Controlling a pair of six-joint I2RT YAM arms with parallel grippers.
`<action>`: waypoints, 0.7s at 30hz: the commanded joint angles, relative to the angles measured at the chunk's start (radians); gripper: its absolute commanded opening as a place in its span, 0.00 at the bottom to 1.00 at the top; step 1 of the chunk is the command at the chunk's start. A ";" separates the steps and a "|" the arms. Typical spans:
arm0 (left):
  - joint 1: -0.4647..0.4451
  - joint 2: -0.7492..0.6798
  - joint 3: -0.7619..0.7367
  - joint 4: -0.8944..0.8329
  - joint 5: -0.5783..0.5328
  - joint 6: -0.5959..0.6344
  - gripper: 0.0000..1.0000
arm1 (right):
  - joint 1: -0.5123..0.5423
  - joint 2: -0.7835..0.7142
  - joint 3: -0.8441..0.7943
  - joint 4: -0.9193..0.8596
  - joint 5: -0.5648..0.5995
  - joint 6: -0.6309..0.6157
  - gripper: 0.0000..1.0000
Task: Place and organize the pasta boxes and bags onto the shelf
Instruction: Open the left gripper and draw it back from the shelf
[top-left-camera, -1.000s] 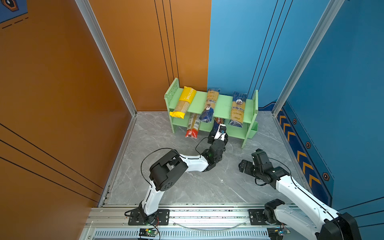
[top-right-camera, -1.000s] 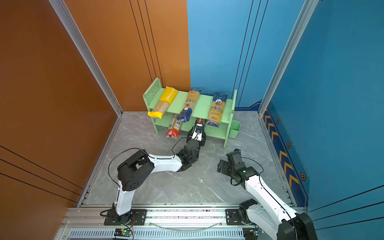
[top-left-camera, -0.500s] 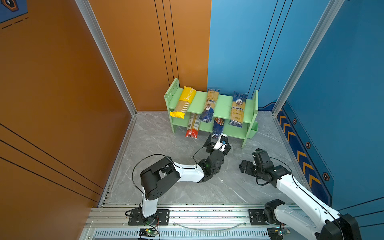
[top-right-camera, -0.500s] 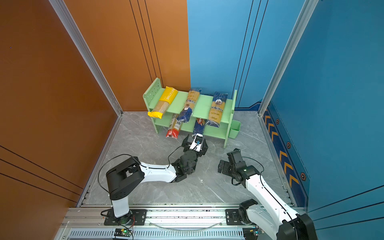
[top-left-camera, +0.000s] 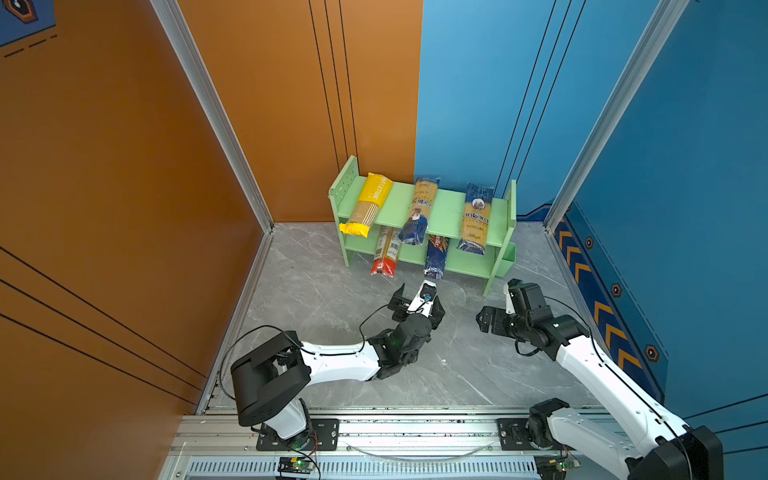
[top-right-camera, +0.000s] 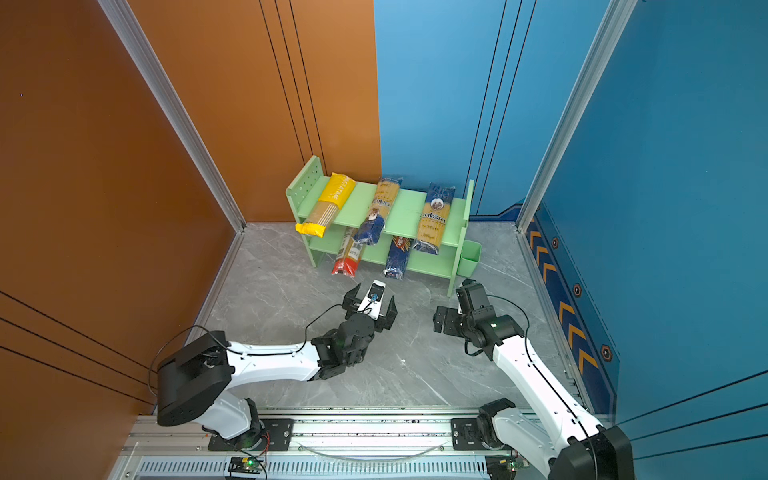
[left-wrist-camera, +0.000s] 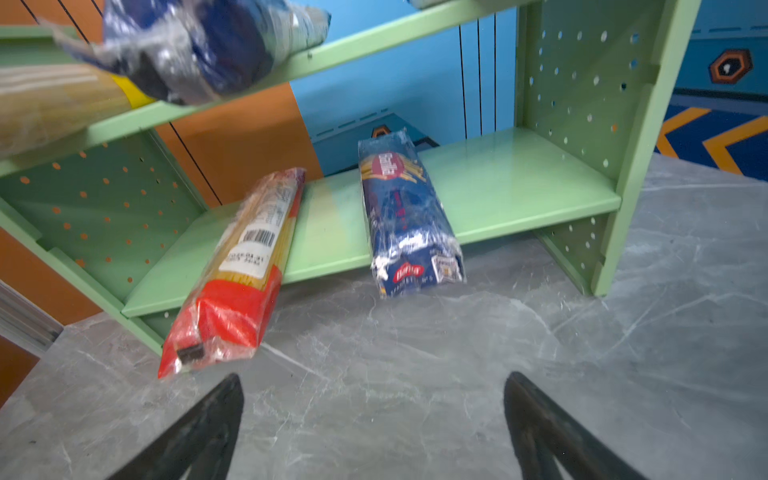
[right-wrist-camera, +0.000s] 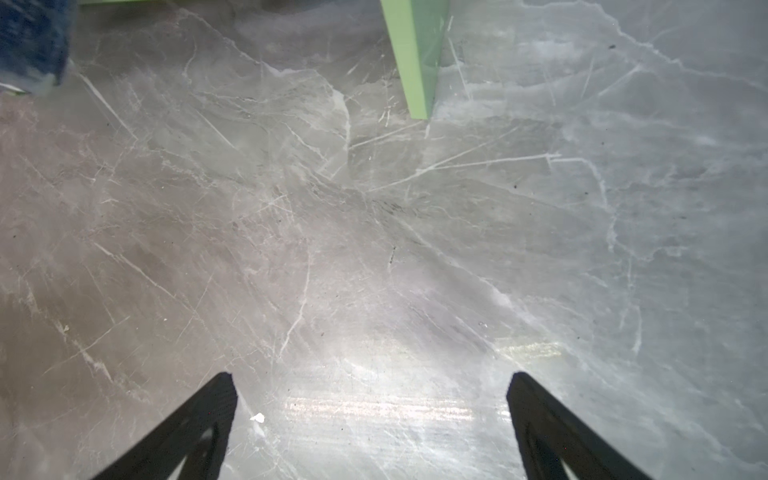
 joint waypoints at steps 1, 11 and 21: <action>-0.005 -0.063 -0.037 -0.156 0.052 -0.050 0.98 | -0.008 0.029 0.053 -0.061 -0.047 -0.088 1.00; 0.128 -0.311 -0.104 -0.432 0.210 -0.067 0.98 | -0.056 0.036 0.103 -0.059 -0.070 -0.197 1.00; 0.386 -0.577 -0.239 -0.424 0.364 -0.014 0.98 | -0.174 0.025 0.096 -0.013 -0.111 -0.193 1.00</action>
